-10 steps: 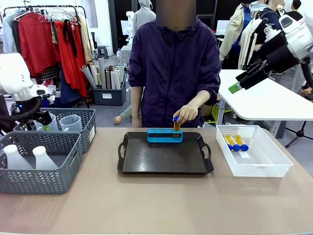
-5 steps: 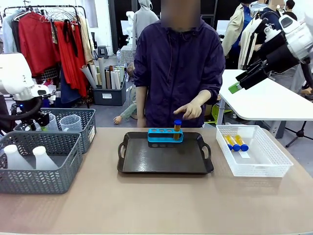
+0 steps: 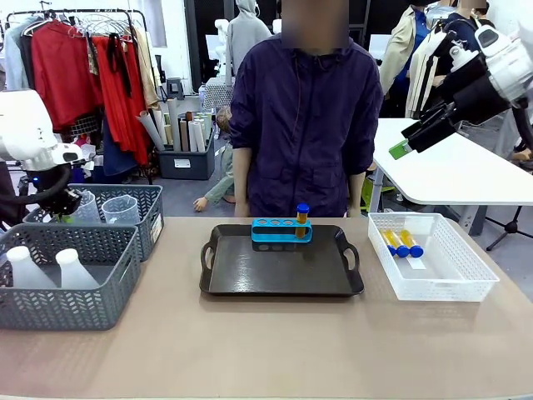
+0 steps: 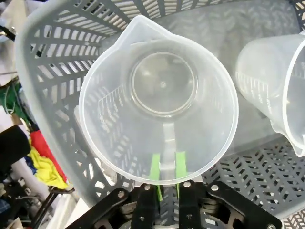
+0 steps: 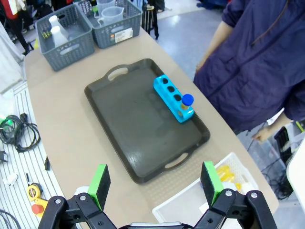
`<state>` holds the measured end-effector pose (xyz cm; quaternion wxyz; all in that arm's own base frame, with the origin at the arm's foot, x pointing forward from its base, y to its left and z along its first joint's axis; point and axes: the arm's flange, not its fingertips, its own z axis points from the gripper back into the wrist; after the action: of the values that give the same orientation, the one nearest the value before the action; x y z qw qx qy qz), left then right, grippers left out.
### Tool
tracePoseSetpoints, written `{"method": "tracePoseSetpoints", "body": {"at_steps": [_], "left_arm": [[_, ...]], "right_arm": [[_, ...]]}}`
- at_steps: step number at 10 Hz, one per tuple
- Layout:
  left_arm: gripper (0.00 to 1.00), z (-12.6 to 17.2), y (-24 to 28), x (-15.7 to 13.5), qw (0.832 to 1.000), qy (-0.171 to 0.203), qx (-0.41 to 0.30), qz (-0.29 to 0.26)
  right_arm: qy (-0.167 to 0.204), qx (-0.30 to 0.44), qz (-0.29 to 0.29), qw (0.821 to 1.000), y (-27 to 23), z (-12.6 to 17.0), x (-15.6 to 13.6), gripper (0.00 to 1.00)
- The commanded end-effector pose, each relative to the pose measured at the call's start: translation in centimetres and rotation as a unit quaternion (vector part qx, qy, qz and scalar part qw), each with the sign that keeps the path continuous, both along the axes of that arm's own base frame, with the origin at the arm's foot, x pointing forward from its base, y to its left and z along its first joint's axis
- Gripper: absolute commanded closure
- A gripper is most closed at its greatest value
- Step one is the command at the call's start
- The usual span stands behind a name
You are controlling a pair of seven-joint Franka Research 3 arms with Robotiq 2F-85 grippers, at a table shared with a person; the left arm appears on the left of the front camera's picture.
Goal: Prepare the laboratory tools.
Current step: Pick up one Large Measuring Cup and place it on the Handle tray.
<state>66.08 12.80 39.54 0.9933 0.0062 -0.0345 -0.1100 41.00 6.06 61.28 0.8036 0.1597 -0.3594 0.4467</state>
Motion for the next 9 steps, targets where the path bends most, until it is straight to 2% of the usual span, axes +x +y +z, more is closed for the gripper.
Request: {"method": "tracePoseSetpoints", "body": {"at_steps": [1,3,5,9], "left_arm": [[1.0,1.2,0.0,-0.8,1.0,-0.017,-0.001,-0.001],[1.0,2.9,-0.2,-1.6,1.0,-0.024,-0.01,-0.004],[1.0,6.4,-1.3,-3.2,0.999,-0.022,-0.019,-0.015],[1.0,12.9,-7.0,-6.8,0.998,-0.041,0.034,-0.041]], "right_arm": [[-0.005,0.01,0.007,1.0,0.1,0.0,0.2,0.0],[-0.005,0.01,0.007,1.0,0.1,0.0,0.2,0.0],[-0.005,0.01,0.007,1.0,0.1,0.0,0.2,0.0],[-0.005,0.01,0.007,1.0,0.1,0.0,0.2,0.0]]}}
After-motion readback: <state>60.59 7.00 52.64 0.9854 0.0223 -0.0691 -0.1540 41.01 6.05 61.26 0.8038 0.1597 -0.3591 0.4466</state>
